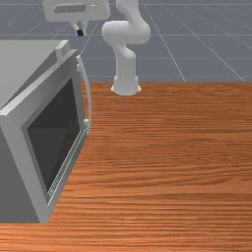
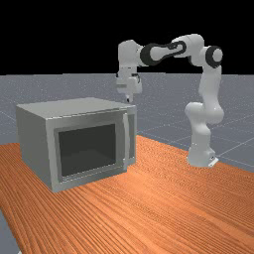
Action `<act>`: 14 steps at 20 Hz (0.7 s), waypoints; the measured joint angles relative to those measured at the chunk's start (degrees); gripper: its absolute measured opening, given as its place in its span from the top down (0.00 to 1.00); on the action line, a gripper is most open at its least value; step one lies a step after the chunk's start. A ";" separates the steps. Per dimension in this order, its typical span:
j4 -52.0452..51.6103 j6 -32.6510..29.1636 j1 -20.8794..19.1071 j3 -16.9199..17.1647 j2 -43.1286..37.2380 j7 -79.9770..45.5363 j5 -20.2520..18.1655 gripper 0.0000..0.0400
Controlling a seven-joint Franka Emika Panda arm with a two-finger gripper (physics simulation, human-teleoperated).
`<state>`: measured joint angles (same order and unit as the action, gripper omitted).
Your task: Open the microwave
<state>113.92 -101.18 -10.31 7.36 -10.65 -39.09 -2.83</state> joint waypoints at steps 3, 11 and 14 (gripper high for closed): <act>-2.84 0.38 -2.51 2.17 0.30 0.37 2.14 1.00; -5.35 -1.54 -3.41 2.30 9.81 -1.85 6.10 0.98; -6.61 -1.61 -3.37 1.81 10.93 -2.78 6.81 0.95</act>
<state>107.31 -102.79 -13.69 9.17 0.28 -41.87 3.98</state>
